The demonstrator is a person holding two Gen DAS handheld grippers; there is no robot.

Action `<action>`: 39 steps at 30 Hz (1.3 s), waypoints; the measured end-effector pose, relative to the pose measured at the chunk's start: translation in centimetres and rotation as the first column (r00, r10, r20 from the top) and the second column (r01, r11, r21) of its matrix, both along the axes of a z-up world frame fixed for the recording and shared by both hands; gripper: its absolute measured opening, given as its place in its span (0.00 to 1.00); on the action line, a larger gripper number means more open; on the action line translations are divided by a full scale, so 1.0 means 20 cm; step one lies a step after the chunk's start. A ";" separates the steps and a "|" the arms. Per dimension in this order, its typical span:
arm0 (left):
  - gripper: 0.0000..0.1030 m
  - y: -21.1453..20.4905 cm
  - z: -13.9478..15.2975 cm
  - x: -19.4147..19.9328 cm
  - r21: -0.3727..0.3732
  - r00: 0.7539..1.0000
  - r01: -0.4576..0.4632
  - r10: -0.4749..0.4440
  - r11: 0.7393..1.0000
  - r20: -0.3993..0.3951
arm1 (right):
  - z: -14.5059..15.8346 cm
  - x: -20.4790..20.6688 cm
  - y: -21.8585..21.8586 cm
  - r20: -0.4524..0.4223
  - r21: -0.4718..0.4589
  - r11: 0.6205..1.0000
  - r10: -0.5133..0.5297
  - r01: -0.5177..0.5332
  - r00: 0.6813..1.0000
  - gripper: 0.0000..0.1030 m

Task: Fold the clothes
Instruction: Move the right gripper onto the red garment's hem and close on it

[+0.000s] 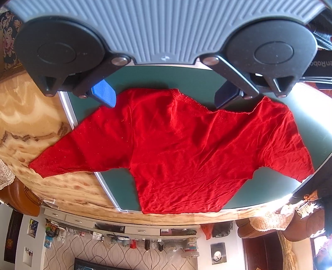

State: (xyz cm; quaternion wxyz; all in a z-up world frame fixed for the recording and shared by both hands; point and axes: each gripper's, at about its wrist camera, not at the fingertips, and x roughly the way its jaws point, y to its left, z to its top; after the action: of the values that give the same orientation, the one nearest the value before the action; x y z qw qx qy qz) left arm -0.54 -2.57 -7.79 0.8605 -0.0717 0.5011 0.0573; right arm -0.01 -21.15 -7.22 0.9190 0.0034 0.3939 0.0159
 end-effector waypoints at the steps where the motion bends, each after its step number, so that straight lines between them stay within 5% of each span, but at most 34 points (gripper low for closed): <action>1: 1.00 0.00 0.00 0.00 -0.002 1.000 0.000 0.000 1.000 -0.002 | 0.00 0.01 0.00 0.000 0.000 1.000 0.000 0.000 1.000 1.00; 8: 1.00 0.09 0.06 0.01 0.014 0.999 -0.021 0.020 1.000 0.028 | 0.05 0.05 0.05 0.056 0.028 0.996 0.079 -0.081 0.995 1.00; 13: 1.00 0.30 0.08 0.01 -0.060 0.998 -0.049 0.051 0.997 0.036 | 0.09 0.14 0.20 0.074 0.030 0.974 0.224 -0.227 0.972 1.00; 18: 1.00 0.58 0.06 0.02 -0.078 0.988 -0.153 0.155 0.985 0.027 | 0.07 0.26 0.54 0.058 -0.040 0.911 0.412 -0.410 0.909 1.00; 22: 1.00 0.75 0.05 -0.02 -0.083 0.981 -0.186 0.189 0.979 0.030 | 0.04 0.33 0.83 0.036 -0.061 0.830 0.557 -0.555 0.830 0.99; 25: 1.00 0.84 0.03 -0.04 -0.051 0.975 -0.220 0.221 0.974 0.026 | 0.00 0.34 1.06 0.011 -0.141 0.757 0.646 -0.638 0.763 0.86; 30: 1.00 0.95 -0.02 -0.04 -0.039 0.966 -0.260 0.260 0.965 0.002 | -0.10 0.44 1.35 -0.082 -0.142 0.673 0.723 -0.726 0.686 0.69; 32: 1.00 0.98 -0.05 -0.03 -0.042 0.962 -0.271 0.271 0.962 -0.011 | -0.13 0.48 1.44 -0.122 -0.152 0.652 0.734 -0.743 0.668 0.53; 36: 1.00 1.01 -0.09 -0.01 -0.041 0.961 -0.278 0.277 0.960 -0.024 | -0.14 0.53 1.50 -0.168 -0.181 0.617 0.748 -0.766 0.642 0.47; 39: 1.00 1.00 -0.11 0.01 -0.048 0.963 -0.269 0.268 0.962 -0.029 | -0.13 0.55 1.55 -0.212 -0.202 0.593 0.751 -0.779 0.626 0.14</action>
State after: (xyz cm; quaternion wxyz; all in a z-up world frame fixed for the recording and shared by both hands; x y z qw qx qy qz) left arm -0.25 17.51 -9.94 0.8372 -0.1605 0.4974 0.1613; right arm 11.07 9.94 -9.84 0.7919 -0.2925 0.4025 0.3540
